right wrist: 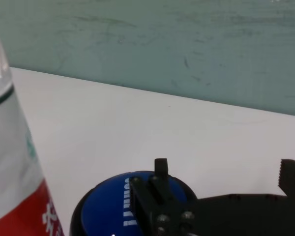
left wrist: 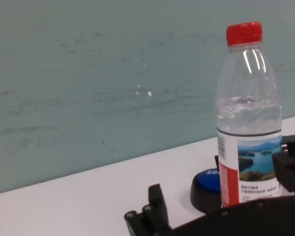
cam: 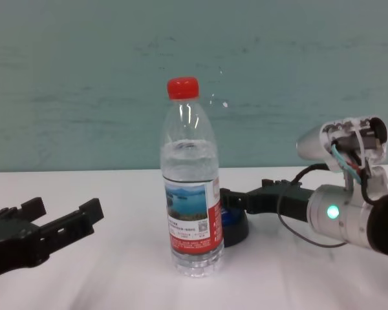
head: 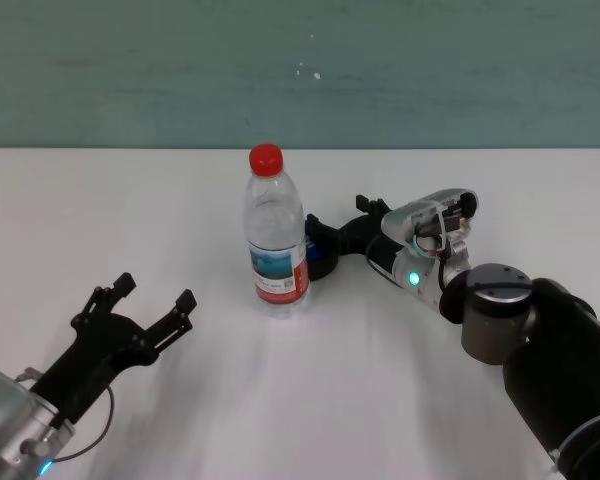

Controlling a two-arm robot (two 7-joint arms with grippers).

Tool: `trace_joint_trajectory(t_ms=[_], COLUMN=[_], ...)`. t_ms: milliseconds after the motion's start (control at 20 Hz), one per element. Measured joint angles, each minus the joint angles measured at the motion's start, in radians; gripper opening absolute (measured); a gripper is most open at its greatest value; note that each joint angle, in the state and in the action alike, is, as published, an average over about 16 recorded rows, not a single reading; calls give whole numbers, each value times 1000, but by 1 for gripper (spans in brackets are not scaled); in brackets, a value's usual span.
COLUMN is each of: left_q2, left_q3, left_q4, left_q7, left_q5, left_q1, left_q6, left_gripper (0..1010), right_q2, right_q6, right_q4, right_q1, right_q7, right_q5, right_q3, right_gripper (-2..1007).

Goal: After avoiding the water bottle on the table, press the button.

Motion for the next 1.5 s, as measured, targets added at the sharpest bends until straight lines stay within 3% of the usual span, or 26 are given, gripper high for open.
trace_joint_trajectory(t_ms=[900,1500], left_q2=[0,0], left_q3=[0,0], left_q4=[0,0], left_q7=[0,0], left_q5=[0,0], left_q1=[0,0], left_q6=[0,0], left_gripper=[1010,1010], right_q2=[29,58], right_q6=[24,42], right_q4=[-143,-293], right_q1=[-55,-136], right_q7=[-27,-68], right_q5=[2,-13], right_q3=[0,13], right_gripper=[1004,1004])
